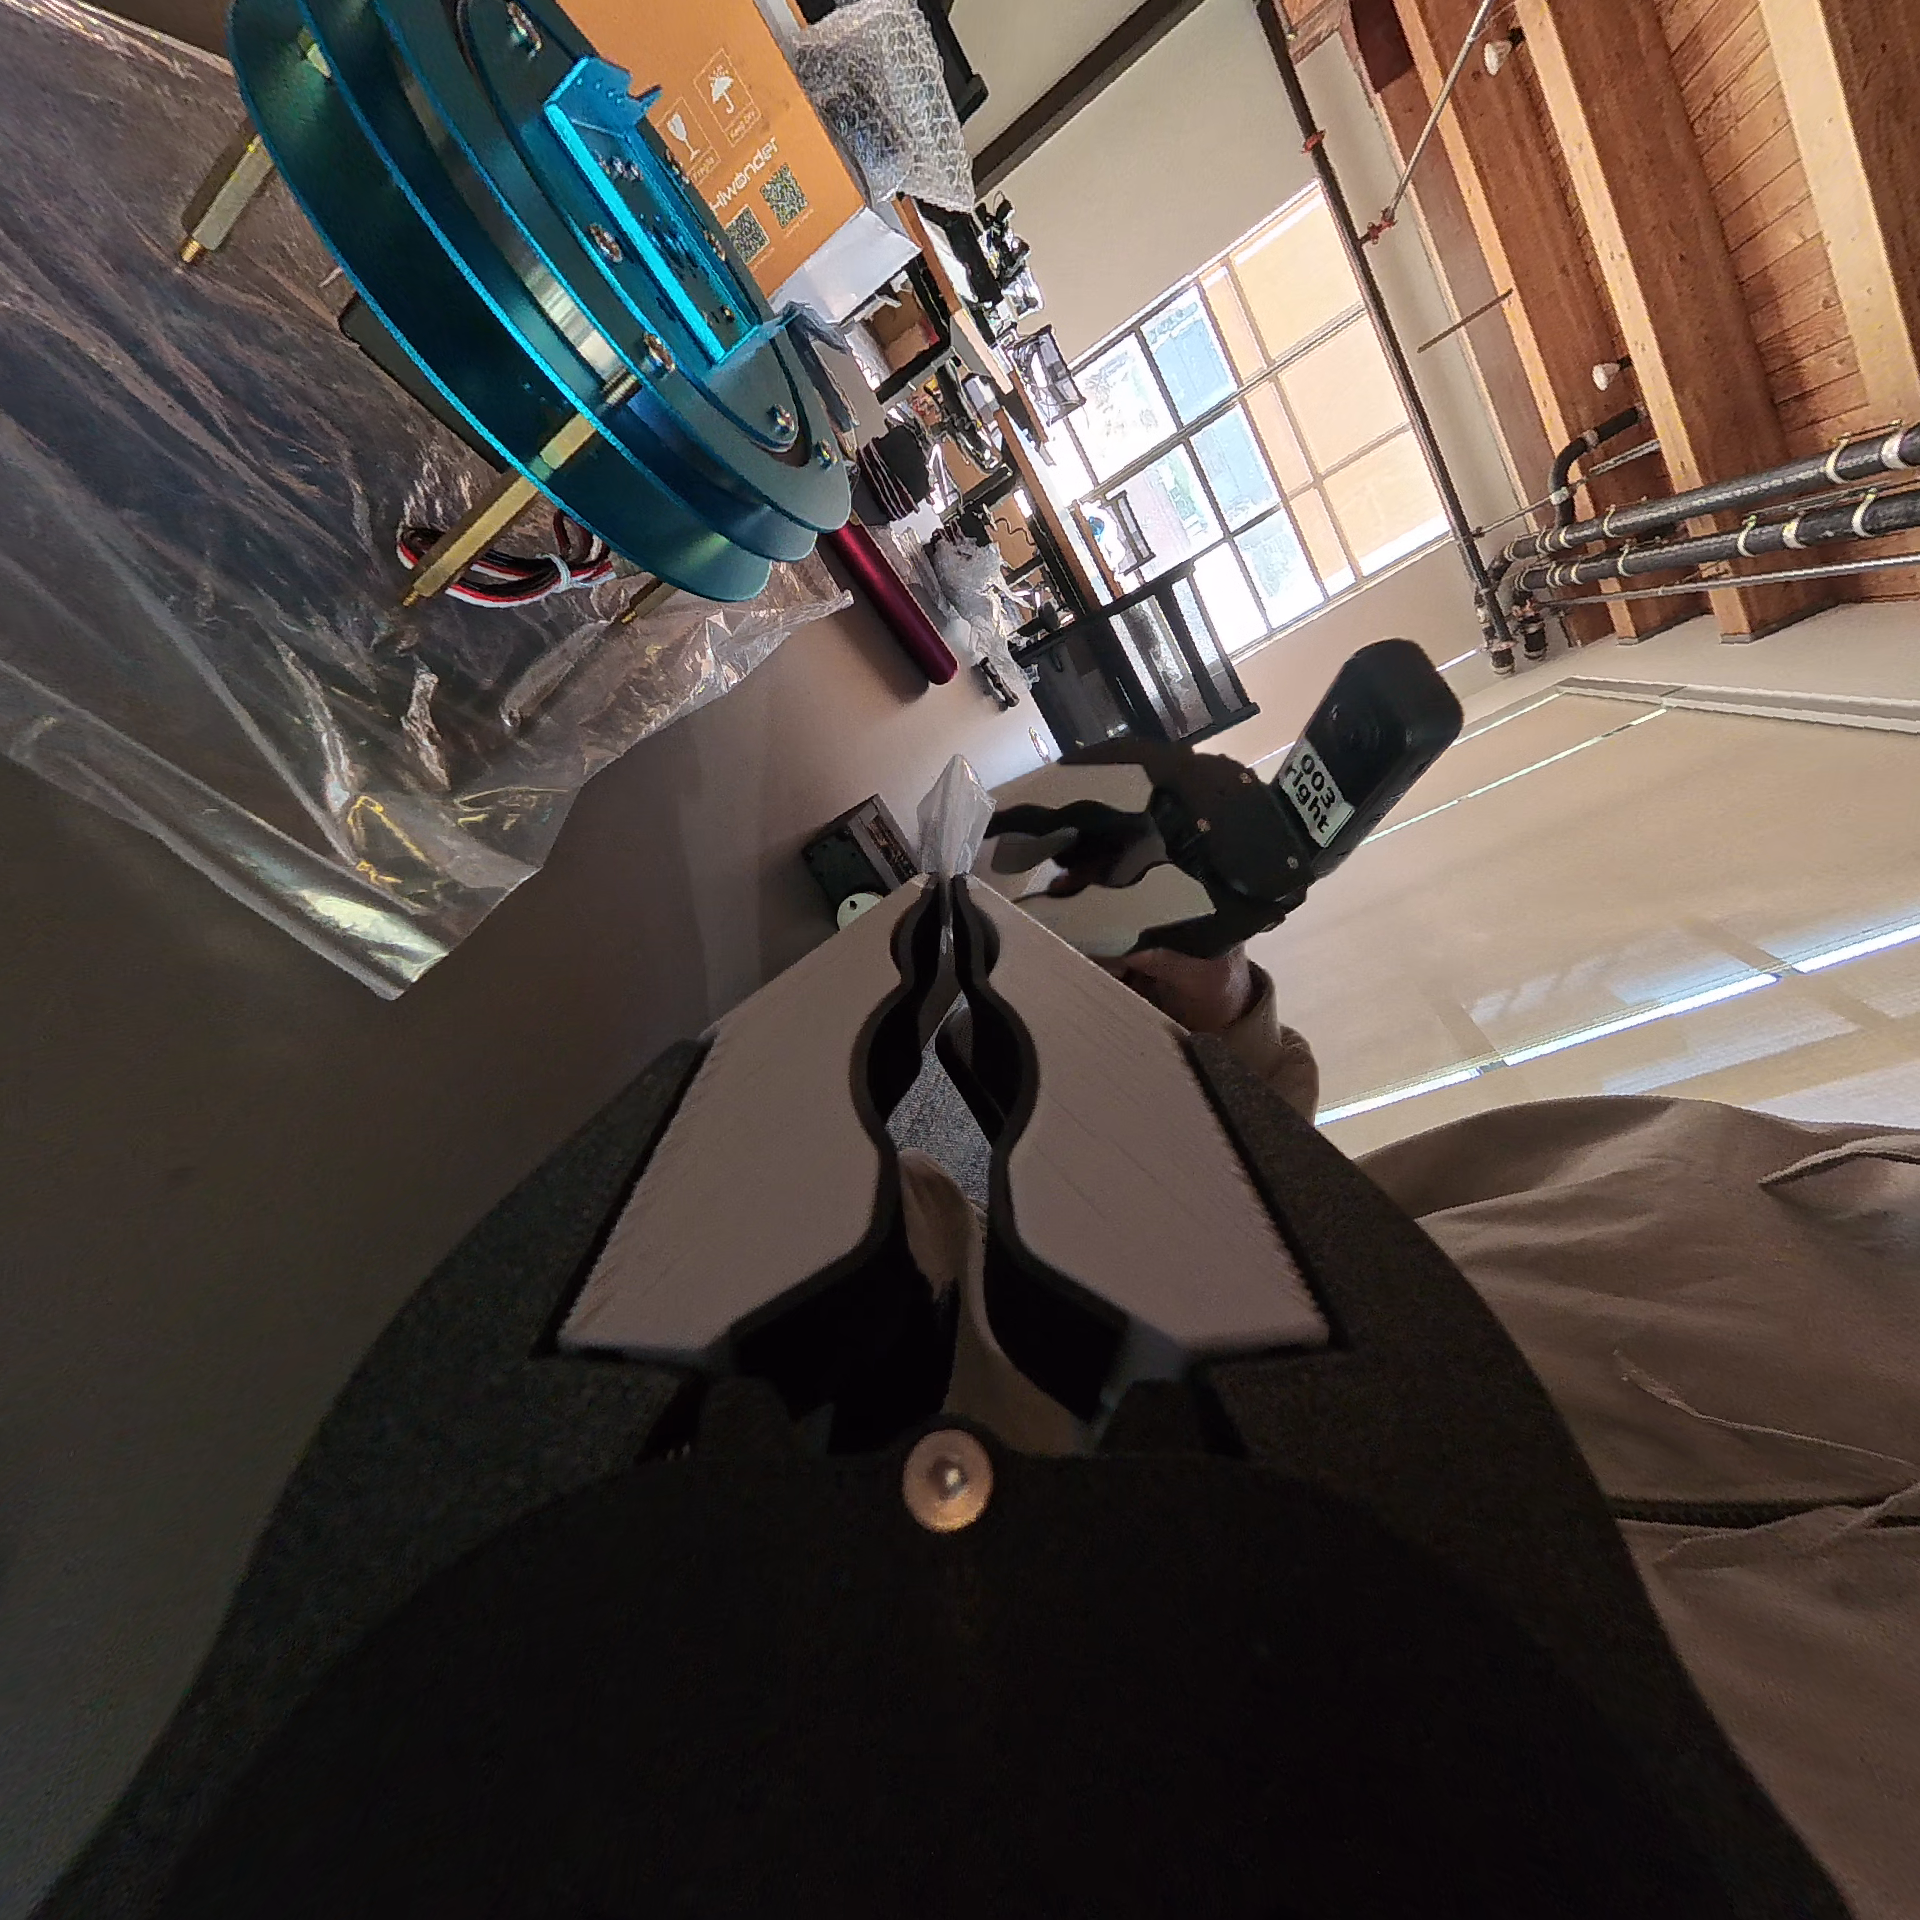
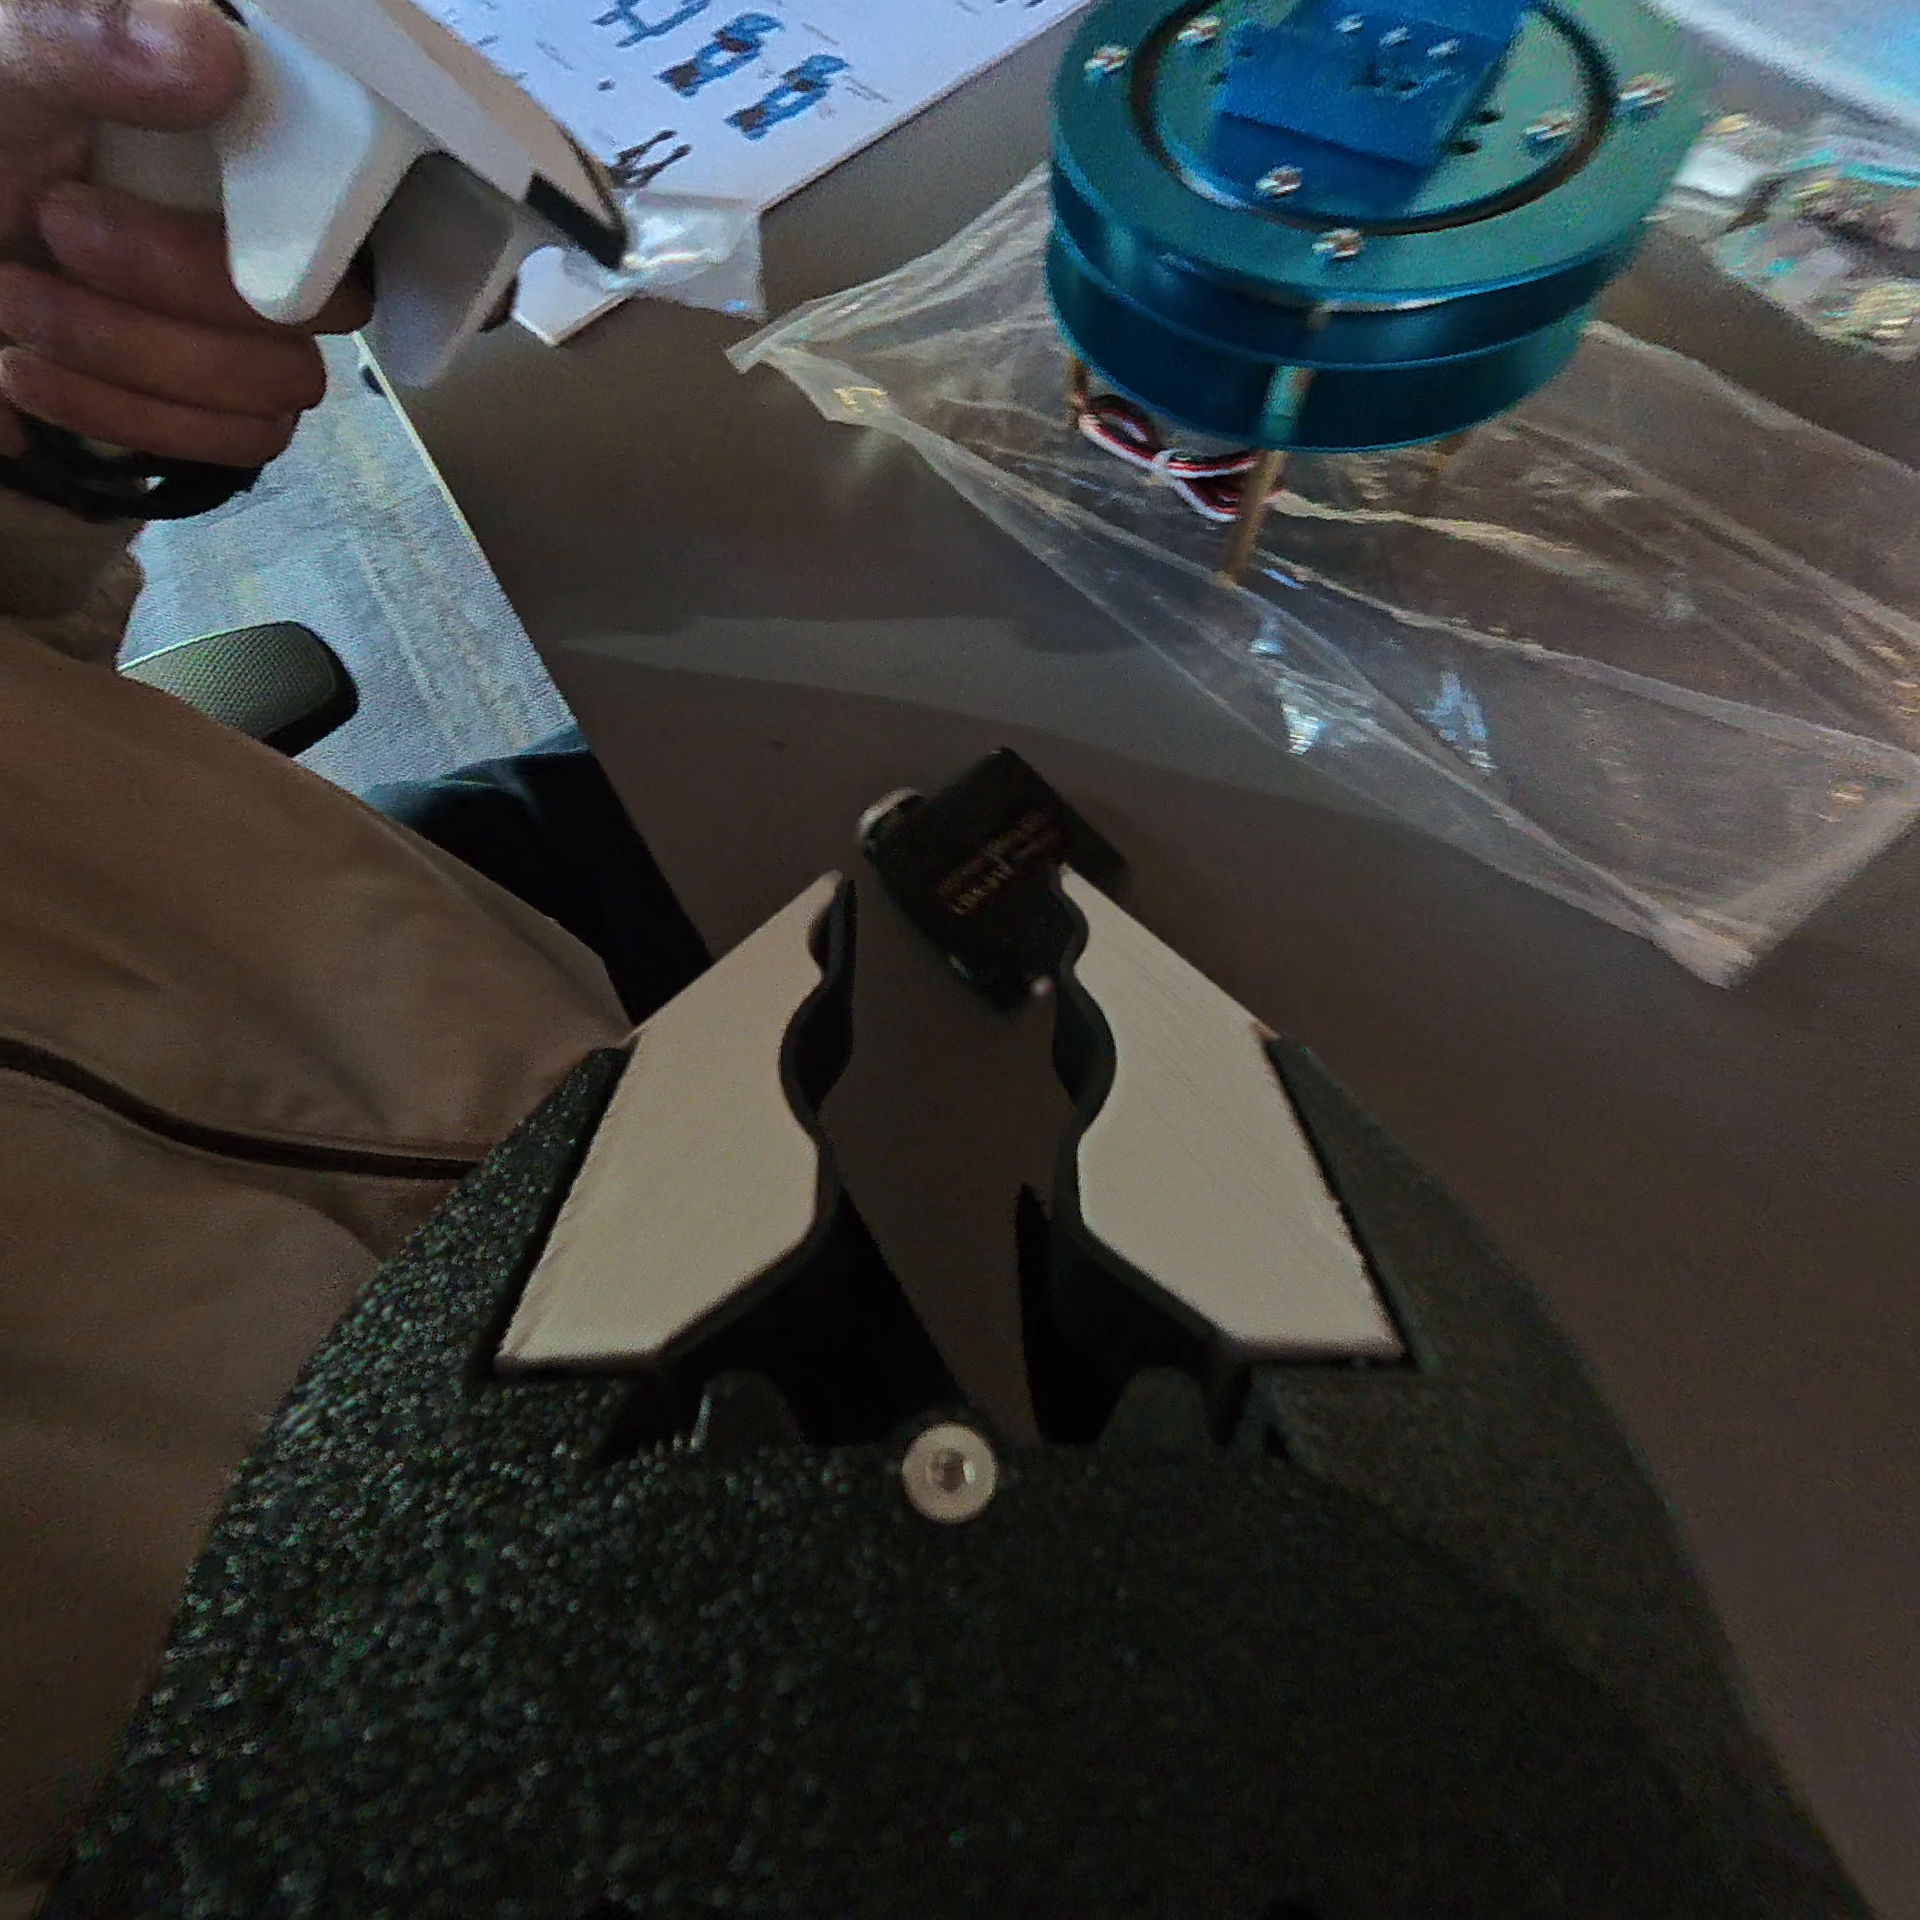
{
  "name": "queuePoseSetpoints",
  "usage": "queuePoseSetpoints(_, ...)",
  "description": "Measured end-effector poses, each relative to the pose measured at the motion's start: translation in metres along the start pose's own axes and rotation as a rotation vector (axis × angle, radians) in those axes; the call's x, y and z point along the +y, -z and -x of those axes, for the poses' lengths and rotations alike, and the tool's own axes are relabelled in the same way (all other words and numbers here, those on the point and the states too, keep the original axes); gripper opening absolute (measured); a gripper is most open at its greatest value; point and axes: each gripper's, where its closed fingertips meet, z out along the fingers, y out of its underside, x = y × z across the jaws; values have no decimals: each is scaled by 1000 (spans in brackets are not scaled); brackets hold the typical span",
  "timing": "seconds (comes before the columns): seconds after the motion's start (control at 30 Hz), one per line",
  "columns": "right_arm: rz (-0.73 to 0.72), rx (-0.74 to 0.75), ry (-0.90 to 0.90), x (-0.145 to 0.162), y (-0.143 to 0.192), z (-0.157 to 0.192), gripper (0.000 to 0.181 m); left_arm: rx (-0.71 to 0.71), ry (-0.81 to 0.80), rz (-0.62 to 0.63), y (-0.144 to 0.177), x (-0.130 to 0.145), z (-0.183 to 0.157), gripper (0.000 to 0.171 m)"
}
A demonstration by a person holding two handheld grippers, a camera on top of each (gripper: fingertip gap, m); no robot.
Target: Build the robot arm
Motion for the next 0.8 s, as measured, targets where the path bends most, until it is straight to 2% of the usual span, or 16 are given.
queuePoseSetpoints(0.2,-31,39,-28,-2,22,-16,34,11,4,11,-4,2,-1,0)
queuePoseSetpoints(0.57,-10,1,-21,1,11,-9,35,-1,2,9,-5,1,0,0)
queuePoseSetpoints(0.8,35,19,-4,9,12,-20,34,1,7,14,-6,1,0,0)
